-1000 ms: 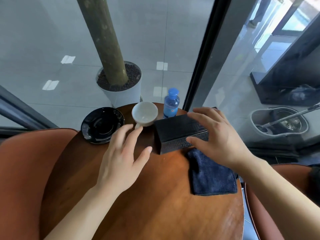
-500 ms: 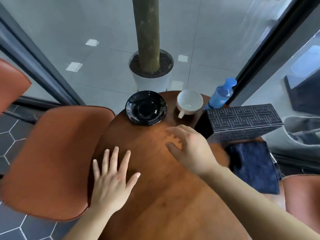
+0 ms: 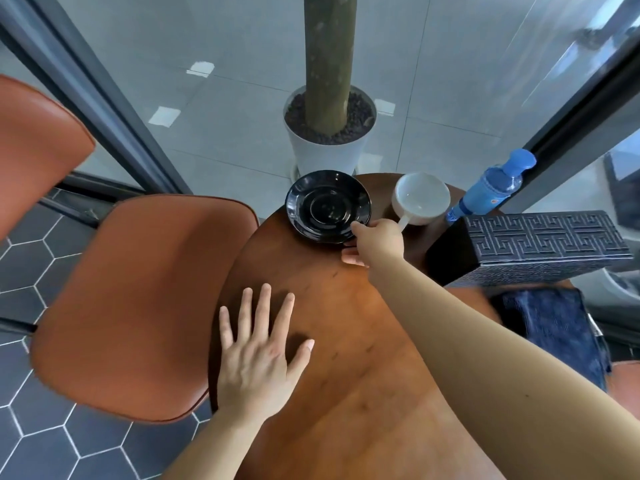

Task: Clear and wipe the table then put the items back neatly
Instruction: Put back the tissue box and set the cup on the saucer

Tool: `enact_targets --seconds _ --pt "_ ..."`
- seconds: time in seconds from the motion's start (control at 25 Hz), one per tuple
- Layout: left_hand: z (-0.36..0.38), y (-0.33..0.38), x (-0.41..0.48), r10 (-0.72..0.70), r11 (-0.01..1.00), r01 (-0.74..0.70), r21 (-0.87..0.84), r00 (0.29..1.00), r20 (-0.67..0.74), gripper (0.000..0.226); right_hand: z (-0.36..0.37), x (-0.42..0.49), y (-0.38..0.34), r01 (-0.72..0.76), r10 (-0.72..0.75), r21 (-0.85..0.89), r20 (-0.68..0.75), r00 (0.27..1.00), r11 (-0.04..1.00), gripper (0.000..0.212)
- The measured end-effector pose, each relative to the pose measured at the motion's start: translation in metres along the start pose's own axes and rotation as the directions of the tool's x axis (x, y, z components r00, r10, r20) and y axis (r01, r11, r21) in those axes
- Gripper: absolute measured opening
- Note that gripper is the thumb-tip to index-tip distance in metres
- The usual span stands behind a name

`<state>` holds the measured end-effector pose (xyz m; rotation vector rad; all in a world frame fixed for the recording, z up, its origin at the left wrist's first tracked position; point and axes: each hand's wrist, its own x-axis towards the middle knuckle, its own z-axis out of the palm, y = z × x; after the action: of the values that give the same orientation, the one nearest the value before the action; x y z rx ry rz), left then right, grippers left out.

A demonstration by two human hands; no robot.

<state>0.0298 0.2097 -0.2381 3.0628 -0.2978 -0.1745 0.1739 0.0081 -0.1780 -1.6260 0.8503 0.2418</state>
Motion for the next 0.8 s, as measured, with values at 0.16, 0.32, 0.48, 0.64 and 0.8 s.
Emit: enact_targets --seconds 0.16,0.32,0.48,0.64,0.8 --pt "0.001 -0.001 -0.001 0.003 1.0 -0.003 0.001 1.0 -0.022 0.076 -0.001 -0.002 0.006 0.021 -0.02 0.037 -0.034 0.999 0.999 0.011" --pt "0.002 -0.003 -0.001 -0.005 0.999 0.004 -0.034 1.0 -0.028 0.075 -0.018 -0.03 0.041 0.009 -0.009 0.03 -0.003 1.0 1.0 0.011" --pt "0.004 -0.005 -0.001 -0.017 0.991 0.006 -0.131 0.996 -0.085 0.065 -0.038 -0.062 0.081 0.024 -0.022 -0.041 0.047 0.999 0.999 0.007" --pt "0.008 -0.008 -0.002 -0.053 0.963 0.004 -0.271 0.983 -0.174 0.06 -0.046 -0.08 0.096 0.064 -0.059 -0.053 0.09 0.994 0.997 0.007" --pt "0.008 -0.007 -0.001 -0.107 0.926 0.014 -0.376 0.968 -0.225 0.059 -0.058 -0.082 0.101 0.21 -0.2 -0.164 0.075 0.977 0.964 0.017"
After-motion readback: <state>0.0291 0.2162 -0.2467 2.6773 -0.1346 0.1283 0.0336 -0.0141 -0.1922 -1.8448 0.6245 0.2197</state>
